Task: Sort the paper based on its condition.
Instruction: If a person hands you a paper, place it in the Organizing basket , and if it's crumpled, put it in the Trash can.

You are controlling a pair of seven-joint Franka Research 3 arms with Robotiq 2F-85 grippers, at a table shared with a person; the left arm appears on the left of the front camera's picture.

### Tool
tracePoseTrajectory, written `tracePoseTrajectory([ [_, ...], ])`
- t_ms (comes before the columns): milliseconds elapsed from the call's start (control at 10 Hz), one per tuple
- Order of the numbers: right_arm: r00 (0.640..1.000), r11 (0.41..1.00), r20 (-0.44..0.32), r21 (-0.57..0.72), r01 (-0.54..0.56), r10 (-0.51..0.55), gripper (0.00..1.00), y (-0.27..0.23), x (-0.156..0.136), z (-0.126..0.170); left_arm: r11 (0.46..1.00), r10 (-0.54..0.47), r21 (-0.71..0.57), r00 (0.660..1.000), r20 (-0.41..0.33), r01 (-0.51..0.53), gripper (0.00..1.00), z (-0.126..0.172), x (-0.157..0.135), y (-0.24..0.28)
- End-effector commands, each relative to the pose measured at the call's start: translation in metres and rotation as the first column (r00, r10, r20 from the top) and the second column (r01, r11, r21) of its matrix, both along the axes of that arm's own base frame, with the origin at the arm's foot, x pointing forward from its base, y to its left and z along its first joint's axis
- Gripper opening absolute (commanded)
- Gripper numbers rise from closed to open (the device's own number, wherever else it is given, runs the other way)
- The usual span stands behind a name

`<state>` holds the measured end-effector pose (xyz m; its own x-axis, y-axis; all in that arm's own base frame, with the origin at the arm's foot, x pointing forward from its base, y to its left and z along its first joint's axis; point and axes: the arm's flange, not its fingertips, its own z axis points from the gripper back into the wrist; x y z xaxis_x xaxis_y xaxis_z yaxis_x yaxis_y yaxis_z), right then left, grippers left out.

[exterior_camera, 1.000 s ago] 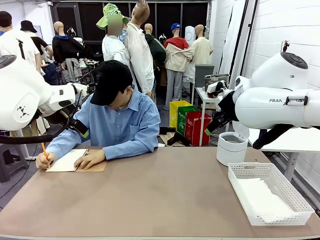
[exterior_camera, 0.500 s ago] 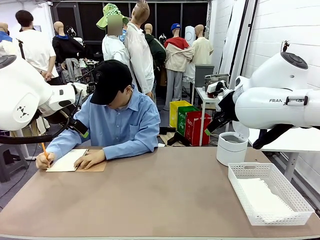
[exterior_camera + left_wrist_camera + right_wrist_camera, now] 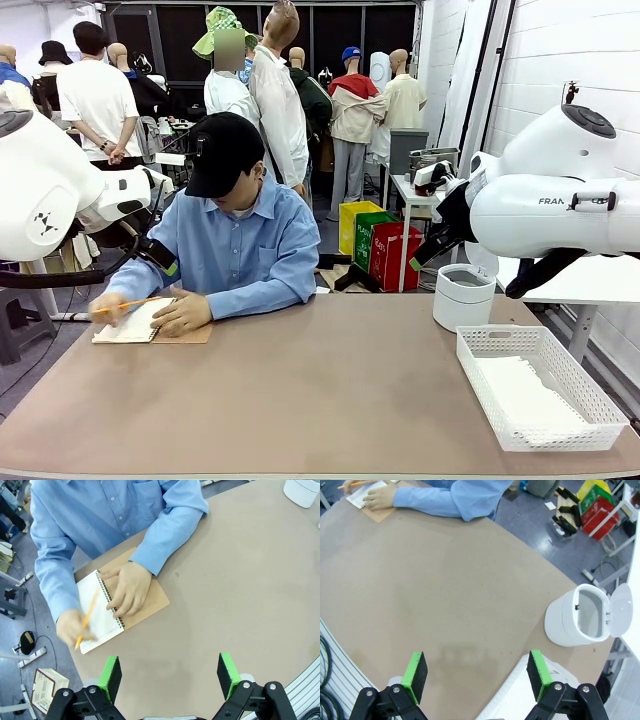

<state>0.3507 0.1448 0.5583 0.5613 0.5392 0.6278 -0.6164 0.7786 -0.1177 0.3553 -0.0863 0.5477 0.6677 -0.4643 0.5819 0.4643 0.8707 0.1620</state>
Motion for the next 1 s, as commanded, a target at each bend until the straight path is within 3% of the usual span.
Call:
tracePoseTrajectory([
  [0, 1.000, 1.000, 0.000, 0.004, 0.002, -0.002, 1.00, -0.0017, 0.0009, 0.0011, 1.000, 0.001, 0.000, 1.000, -0.002, -0.001, 1.00, -0.0006, 0.0005, 0.0004],
  [900, 1.000, 1.000, 0.000, 0.004, 0.002, -0.002, 1.00, -0.0017, 0.0009, 0.0011, 1.000, 0.001, 0.000, 1.000, -0.002, -0.001, 1.00, -0.0006, 0.0005, 0.0004],
])
